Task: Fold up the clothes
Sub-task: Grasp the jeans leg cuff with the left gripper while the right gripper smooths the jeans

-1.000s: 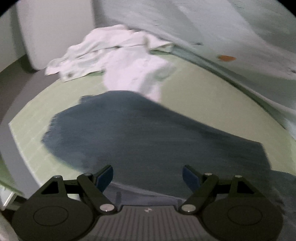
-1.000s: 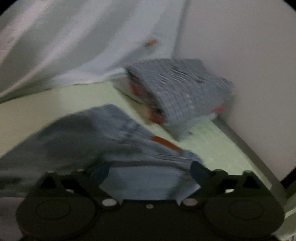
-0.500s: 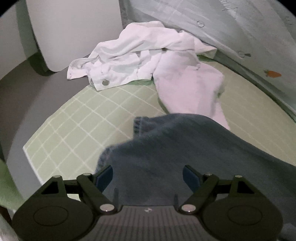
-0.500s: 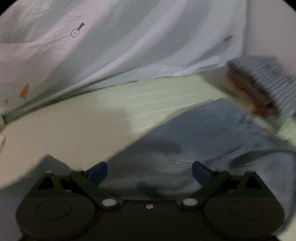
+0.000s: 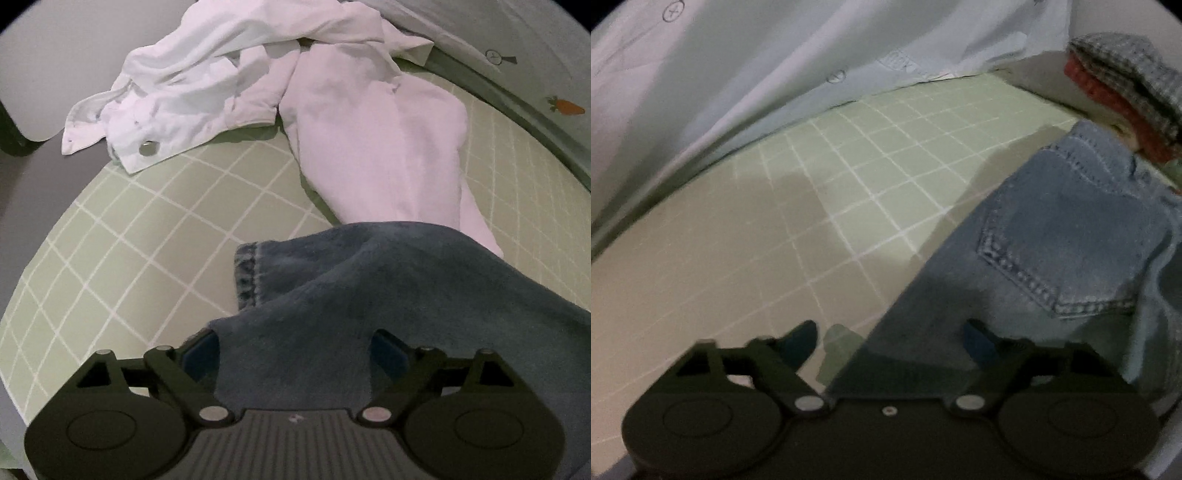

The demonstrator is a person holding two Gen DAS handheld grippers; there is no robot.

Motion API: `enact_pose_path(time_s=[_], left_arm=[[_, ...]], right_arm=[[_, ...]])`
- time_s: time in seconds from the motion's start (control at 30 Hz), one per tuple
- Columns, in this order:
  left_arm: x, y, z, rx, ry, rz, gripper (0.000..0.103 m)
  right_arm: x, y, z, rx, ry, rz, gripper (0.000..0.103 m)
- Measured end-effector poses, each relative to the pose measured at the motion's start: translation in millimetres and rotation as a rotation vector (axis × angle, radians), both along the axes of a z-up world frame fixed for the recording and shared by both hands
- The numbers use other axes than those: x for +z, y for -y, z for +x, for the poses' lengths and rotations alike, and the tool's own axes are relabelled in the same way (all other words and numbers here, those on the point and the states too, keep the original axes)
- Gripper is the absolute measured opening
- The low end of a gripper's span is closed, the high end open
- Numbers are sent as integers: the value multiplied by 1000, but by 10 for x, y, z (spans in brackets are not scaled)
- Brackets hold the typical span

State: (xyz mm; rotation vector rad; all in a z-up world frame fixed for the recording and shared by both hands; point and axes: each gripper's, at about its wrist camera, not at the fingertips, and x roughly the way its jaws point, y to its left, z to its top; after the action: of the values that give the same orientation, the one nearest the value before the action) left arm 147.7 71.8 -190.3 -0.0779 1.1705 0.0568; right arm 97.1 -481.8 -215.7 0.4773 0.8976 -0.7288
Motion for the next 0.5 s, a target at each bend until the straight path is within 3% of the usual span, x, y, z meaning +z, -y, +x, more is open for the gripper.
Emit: enact_pose_path(time_s=[0.03, 0.1, 0.17, 0.2, 0.27, 0.33, 0.43, 0.5], left_arm=[[-11, 17, 5, 7, 2, 6, 90], [-35, 62, 10, 19, 6, 26, 88], [-49, 127, 7, 23, 10, 75, 80], [-37, 149, 5, 24, 17, 85, 73], [-6, 186, 0, 29, 32, 100, 54], [26, 217, 2, 36, 39, 111, 31], [101, 215, 4, 79, 43, 68, 15], [224, 247, -17, 98, 61, 56, 12]], right_arm=[[7, -1, 5, 0, -10, -19, 65], [17, 10, 8, 11, -19, -41, 55], [29, 68, -19, 21, -21, -56, 35], [28, 112, -49, 18, -10, -49, 31], [26, 199, -108, 12, 13, -36, 8], [24, 286, -167, 7, 35, -24, 5], [49, 419, -266, -32, 77, 0, 4], [117, 483, -336, -41, 124, -2, 4]])
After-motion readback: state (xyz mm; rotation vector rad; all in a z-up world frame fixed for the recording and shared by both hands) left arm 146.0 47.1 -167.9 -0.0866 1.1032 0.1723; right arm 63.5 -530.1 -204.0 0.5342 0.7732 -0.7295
